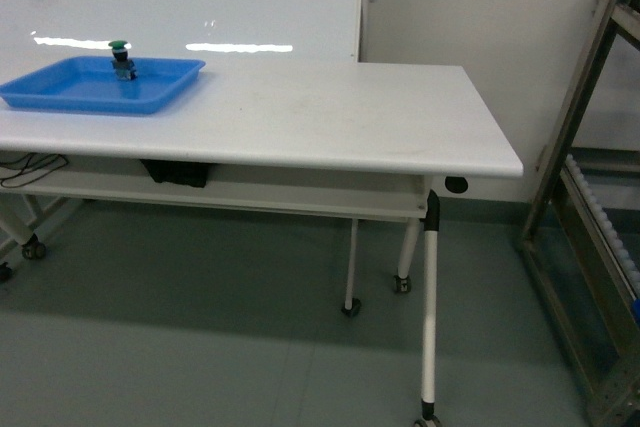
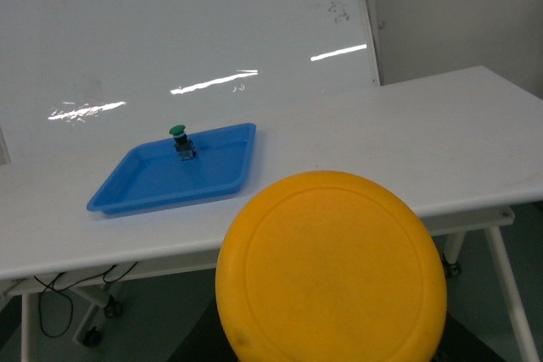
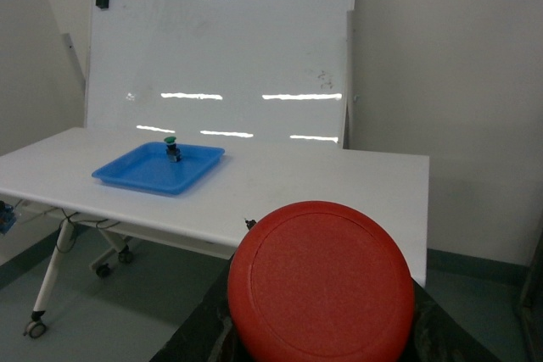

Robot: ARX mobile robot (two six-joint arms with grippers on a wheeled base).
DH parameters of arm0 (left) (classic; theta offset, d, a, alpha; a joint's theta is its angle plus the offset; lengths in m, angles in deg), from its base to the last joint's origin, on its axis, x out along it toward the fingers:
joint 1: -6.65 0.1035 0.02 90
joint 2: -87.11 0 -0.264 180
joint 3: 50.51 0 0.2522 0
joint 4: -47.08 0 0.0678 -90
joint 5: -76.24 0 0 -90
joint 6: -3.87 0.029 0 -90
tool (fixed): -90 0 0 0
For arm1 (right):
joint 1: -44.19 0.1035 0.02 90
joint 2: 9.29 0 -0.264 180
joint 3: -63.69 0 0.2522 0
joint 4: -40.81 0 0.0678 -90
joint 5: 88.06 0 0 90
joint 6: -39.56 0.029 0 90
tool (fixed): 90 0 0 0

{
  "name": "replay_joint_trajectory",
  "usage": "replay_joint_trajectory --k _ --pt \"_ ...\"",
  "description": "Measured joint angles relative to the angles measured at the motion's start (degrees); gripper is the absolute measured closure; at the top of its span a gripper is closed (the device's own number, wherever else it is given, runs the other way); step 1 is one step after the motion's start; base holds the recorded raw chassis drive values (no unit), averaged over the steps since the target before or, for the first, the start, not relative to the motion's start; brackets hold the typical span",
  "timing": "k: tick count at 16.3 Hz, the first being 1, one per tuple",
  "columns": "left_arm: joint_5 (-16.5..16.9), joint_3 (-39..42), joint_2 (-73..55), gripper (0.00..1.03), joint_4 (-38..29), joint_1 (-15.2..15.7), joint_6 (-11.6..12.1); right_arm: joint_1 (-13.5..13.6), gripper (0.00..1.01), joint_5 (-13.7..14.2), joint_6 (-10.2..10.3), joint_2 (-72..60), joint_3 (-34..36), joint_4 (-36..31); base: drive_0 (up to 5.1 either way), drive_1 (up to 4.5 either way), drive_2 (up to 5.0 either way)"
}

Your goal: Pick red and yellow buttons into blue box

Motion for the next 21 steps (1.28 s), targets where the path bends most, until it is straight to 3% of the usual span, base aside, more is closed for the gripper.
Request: replay_joint_trajectory --k 21 --pt "0.0 0.0 0.0 0.8 0.2 0.0 0.0 0.0 0.73 0.0 0.0 0.0 0.0 -0.1 4.8 -3.27 -1.2"
